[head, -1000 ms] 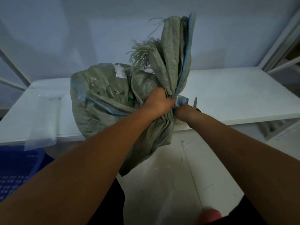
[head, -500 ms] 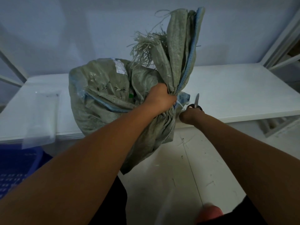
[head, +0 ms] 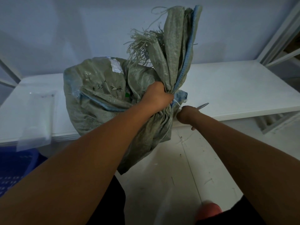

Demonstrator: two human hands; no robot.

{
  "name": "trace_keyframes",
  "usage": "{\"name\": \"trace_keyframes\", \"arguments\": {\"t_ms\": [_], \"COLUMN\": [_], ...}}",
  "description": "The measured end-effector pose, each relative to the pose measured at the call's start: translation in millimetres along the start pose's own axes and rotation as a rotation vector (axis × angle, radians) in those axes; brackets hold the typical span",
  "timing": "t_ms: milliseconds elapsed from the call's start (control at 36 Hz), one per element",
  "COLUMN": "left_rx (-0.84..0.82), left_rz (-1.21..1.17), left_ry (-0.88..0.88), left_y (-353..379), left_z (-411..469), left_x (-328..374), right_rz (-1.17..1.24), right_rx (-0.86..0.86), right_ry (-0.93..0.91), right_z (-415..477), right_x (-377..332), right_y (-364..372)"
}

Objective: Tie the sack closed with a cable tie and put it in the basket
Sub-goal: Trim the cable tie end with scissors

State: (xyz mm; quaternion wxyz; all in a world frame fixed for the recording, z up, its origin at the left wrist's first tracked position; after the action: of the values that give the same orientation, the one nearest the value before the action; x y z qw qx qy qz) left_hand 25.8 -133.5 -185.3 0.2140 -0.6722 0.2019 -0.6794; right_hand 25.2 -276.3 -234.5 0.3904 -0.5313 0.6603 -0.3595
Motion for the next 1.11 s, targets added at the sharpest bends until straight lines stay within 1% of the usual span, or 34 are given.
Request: {"name": "trace_keyframes", "arguments": {"t_ms": [83, 194, 333, 444, 722, 889, 944, 1111], "left_rx": [-0.003, -0.01, 0.0, 0.005, 0.003, -0.008, -0.01, -0.014], "left_rz": [0.0, -0.007, 0.0, 0.004, 0.027, 0.029, 0.028, 0.029], "left_ry": [0.014, 0.019, 0.021, 0.021, 0.021, 0.019, 0.02, 0.016], "left_y": [0.8, 1.5, 0.9, 1.5, 0.0, -0.8, -0.5, -1.2], "left_z": [0.6, 2.1, 2.6, 3.3, 3.6, 3.2, 3.6, 3.7], "left_x": [-1.4, -2.2, -1.5, -1.0, -0.4, -0.3, -0.3, -1.4], "right_rz": [0.002, 0.027, -0.014, -0.079, -0.011, -0.176, -0.198, -0.123], "right_rx": [0.025, 0.144, 0.222, 0.237, 0.274, 0.307, 0.31, 0.328], "right_ry": [-0.013, -0.011, 0.003, 0.013, 0.057, 0.092, 0.087, 0.104], "right_z": [-5.3, -3.8, -2.3, -0.3, 7.2, 3.1, 3.4, 8.9], "right_x": [1.7, 8.3, 10.9, 17.1, 29.3, 27.4, 26.7, 32.0], "right_y": [-1.2, -3.4, -1.4, 0.5, -4.8, -6.1, -5.0, -2.2]}}
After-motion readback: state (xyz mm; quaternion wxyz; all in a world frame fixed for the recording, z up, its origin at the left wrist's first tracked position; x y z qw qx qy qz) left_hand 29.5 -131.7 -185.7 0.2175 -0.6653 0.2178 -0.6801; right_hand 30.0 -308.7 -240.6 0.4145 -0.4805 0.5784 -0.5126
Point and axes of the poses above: each hand's wrist, its own z-axis towards the middle knuckle, its own y-axis out of the palm, x = y × z, the point moved 3 cm from there along z, towards the middle knuckle, and after that the axes turned 4 degrees about -z, right-handed, at the moved point
